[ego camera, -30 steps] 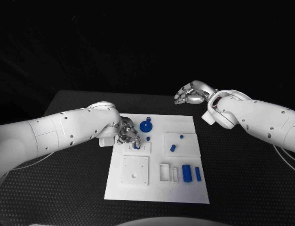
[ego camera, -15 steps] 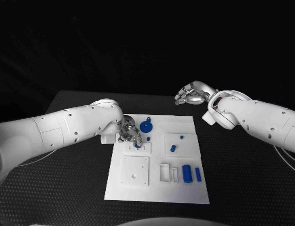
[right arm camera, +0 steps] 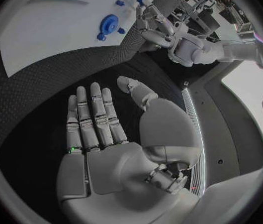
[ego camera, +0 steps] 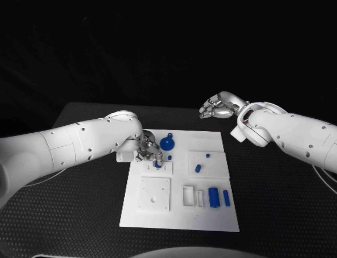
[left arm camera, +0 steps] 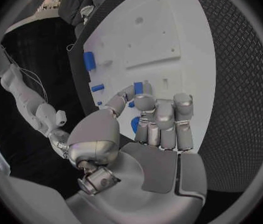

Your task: Assemble the parts on the task board

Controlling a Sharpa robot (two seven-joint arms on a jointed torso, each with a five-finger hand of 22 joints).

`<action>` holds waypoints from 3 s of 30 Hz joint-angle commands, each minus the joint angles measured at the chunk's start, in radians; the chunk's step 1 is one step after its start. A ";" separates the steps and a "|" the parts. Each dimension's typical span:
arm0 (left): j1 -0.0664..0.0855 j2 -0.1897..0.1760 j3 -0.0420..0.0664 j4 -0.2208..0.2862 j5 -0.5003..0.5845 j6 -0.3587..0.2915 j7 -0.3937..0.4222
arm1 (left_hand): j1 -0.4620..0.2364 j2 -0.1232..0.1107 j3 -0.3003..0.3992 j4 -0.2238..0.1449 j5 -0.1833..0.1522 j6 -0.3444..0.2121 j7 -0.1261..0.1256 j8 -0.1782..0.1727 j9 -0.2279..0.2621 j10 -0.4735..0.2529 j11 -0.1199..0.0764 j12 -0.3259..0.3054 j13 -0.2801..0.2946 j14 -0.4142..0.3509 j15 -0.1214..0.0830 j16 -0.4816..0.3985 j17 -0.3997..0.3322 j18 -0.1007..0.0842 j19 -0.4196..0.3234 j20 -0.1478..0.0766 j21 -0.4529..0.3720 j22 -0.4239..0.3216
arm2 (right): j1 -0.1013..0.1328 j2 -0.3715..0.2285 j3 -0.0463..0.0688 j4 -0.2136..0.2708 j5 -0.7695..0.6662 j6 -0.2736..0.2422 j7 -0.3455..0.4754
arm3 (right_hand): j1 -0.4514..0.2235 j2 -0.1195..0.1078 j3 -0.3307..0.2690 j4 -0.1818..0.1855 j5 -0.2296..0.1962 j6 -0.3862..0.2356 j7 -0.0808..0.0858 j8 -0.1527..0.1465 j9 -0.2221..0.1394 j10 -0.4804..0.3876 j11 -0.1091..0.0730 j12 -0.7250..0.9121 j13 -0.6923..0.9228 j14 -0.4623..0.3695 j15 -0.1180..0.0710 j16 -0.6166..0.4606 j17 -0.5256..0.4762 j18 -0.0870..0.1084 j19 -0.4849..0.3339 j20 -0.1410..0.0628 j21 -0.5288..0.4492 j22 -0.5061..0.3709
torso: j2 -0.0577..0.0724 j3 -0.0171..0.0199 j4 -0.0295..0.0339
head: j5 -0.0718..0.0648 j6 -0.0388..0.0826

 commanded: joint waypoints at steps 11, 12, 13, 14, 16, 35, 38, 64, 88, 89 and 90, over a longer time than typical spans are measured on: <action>0.002 0.017 0.000 -0.015 -0.045 0.043 0.005 | -0.011 -0.013 0.171 0.024 0.013 0.184 -0.077 0.159 0.247 0.037 -0.048 0.011 -0.003 0.064 -0.061 0.001 -0.001 0.016 0.004 -0.110 0.005 0.006 | 0.000 0.003 0.001 0.006 -0.008 0.014 0.005 | 0.011 -0.002 0.006 0.000 0.025 -0.006 0.002 -0.002 -0.001 -0.007 0.002 0.004 -0.001 -0.007 0.001 -0.006 0.002 -0.014 -0.006 0.001 -0.004 0.004 | 0.001 -0.0014 -0.0002 | 0.001 -0.005; 0.002 0.018 0.000 -0.016 -0.045 0.045 0.005 | -0.011 -0.013 0.172 0.024 0.012 0.184 -0.077 0.159 0.247 0.037 -0.048 0.011 -0.003 0.064 -0.061 0.001 -0.001 0.016 0.004 -0.110 0.005 0.006 | 0.000 0.003 0.001 0.007 -0.008 0.014 0.005 | 0.011 -0.002 0.006 0.000 0.027 -0.006 0.002 -0.002 -0.001 -0.007 0.002 0.004 -0.001 -0.007 0.002 -0.006 0.002 -0.014 -0.007 0.001 -0.004 0.004 | 0.001 -0.0013 -0.0003 | 0.001 -0.005; 0.002 0.019 0.000 -0.017 -0.047 0.046 0.005 | -0.011 -0.014 0.172 0.024 0.012 0.184 -0.077 0.159 0.247 0.037 -0.048 0.012 -0.003 0.064 -0.061 0.001 -0.001 0.016 0.004 -0.110 0.005 0.006 | 0.000 0.003 0.001 0.007 -0.008 0.014 0.005 | 0.011 -0.002 0.006 0.000 0.028 -0.006 0.002 -0.002 -0.001 -0.007 0.002 0.004 -0.001 -0.007 0.002 -0.006 0.002 -0.014 -0.007 0.001 -0.004 0.004 | 0.001 -0.0013 -0.0004 | 0.000 -0.006; 0.002 0.020 0.000 -0.019 -0.048 0.047 0.004 | -0.011 -0.014 0.172 0.024 0.012 0.184 -0.077 0.159 0.247 0.037 -0.048 0.012 -0.003 0.064 -0.061 0.001 -0.001 0.016 0.004 -0.110 0.005 0.006 | 0.000 0.003 0.001 0.007 -0.008 0.014 0.005 | 0.011 -0.002 0.006 0.000 0.029 -0.006 0.002 -0.002 -0.001 -0.007 0.002 0.004 -0.001 -0.007 0.002 -0.006 0.002 -0.014 -0.007 0.001 -0.004 0.005 | 0.001 -0.0014 -0.0004 | 0.000 -0.007; 0.002 0.022 0.001 -0.020 -0.053 0.050 0.004 | -0.011 -0.014 0.173 0.024 0.012 0.184 -0.077 0.159 0.247 0.037 -0.048 0.012 -0.003 0.064 -0.061 0.001 -0.001 0.016 0.004 -0.110 0.005 0.006 | 0.000 0.003 0.001 0.009 -0.009 0.015 0.005 | 0.010 -0.002 0.006 0.001 0.030 -0.006 0.002 -0.002 -0.001 -0.007 0.002 0.004 -0.001 -0.007 0.002 -0.006 0.002 -0.014 -0.007 0.001 -0.004 0.005 | 0.001 -0.0015 0.0000 | -0.001 -0.009; -0.001 0.036 0.001 -0.025 -0.062 0.074 0.004 | -0.012 -0.015 0.178 0.026 0.009 0.183 -0.077 0.160 0.246 0.036 -0.048 0.013 -0.004 0.064 -0.061 0.000 -0.002 0.016 0.005 -0.110 0.006 0.006 | 0.000 0.004 0.001 0.015 -0.012 0.018 0.005 | 0.009 -0.002 0.006 0.001 0.038 -0.006 0.002 -0.002 -0.001 -0.006 0.002 0.004 -0.001 -0.007 0.002 -0.007 0.002 -0.015 -0.008 0.001 -0.004 0.006 | 0.000 -0.0009 0.0003 | -0.002 -0.016; -0.001 0.035 0.001 -0.024 -0.067 0.078 0.004 | -0.012 -0.015 0.179 0.026 0.008 0.183 -0.077 0.160 0.246 0.036 -0.048 0.013 -0.004 0.064 -0.061 0.000 -0.002 0.016 0.005 -0.110 0.006 0.006 | 0.000 0.003 0.001 0.017 -0.013 0.019 0.005 | 0.009 -0.002 0.006 0.001 0.039 -0.006 0.002 -0.002 -0.001 -0.006 0.002 0.004 -0.001 -0.007 0.002 -0.007 0.002 -0.015 -0.008 0.001 -0.004 0.006 | 0.000 -0.0007 0.0006 | -0.002 -0.017; -0.008 0.037 0.001 -0.034 -0.084 0.063 0.004 | -0.017 -0.014 0.183 0.031 -0.005 0.179 -0.076 0.161 0.245 0.035 -0.048 0.013 -0.007 0.063 -0.060 -0.002 -0.003 0.016 0.007 -0.110 0.006 0.005 | 0.000 0.005 0.001 0.018 -0.016 0.019 0.005 | 0.008 -0.002 0.006 0.001 0.042 -0.006 0.002 -0.002 -0.001 -0.006 0.002 0.004 -0.001 -0.008 0.003 -0.007 0.002 -0.015 -0.008 0.001 -0.004 0.006 | 0.000 -0.0013 0.0010 | -0.003 -0.011; -0.009 0.037 0.001 -0.035 -0.083 0.030 0.006 | -0.018 -0.014 0.184 0.032 -0.008 0.178 -0.076 0.162 0.245 0.035 -0.048 0.012 -0.008 0.063 -0.060 -0.002 -0.004 0.016 0.006 -0.110 0.005 0.005 | 0.000 0.005 0.001 0.016 -0.016 0.019 0.005 | 0.005 -0.004 0.003 0.002 0.043 -0.005 0.002 -0.002 -0.001 -0.006 0.002 0.004 -0.001 -0.009 0.003 -0.008 0.003 -0.015 -0.010 0.001 -0.004 0.008 | 0.000 -0.0015 0.0002 | -0.008 -0.007; -0.009 0.037 0.001 -0.035 -0.083 0.029 0.006 | -0.018 -0.014 0.184 0.032 -0.008 0.178 -0.076 0.162 0.245 0.035 -0.048 0.012 -0.008 0.063 -0.060 -0.002 -0.004 0.016 0.006 -0.110 0.005 0.005 | 0.000 0.005 0.001 0.015 -0.016 0.019 0.005 | 0.005 -0.004 0.003 0.002 0.043 -0.005 0.002 -0.002 -0.001 -0.006 0.002 0.004 -0.001 -0.009 0.003 -0.008 0.003 -0.015 -0.010 0.001 -0.004 0.008 | 0.000 -0.0015 0.0000 | -0.008 -0.007; -0.009 0.038 0.001 -0.035 -0.083 0.031 0.008 | -0.019 -0.014 0.184 0.033 -0.008 0.178 -0.076 0.162 0.245 0.035 -0.048 0.013 -0.008 0.063 -0.060 -0.002 -0.004 0.016 0.006 -0.110 0.005 0.005 | 0.000 0.005 0.001 0.015 -0.016 0.019 0.005 | 0.005 -0.004 0.003 0.002 0.043 -0.005 0.002 -0.002 -0.001 -0.006 0.002 0.004 -0.001 -0.009 0.003 -0.008 0.003 -0.015 -0.010 0.001 -0.004 0.008 | 0.000 -0.0010 -0.0001 | -0.008 -0.006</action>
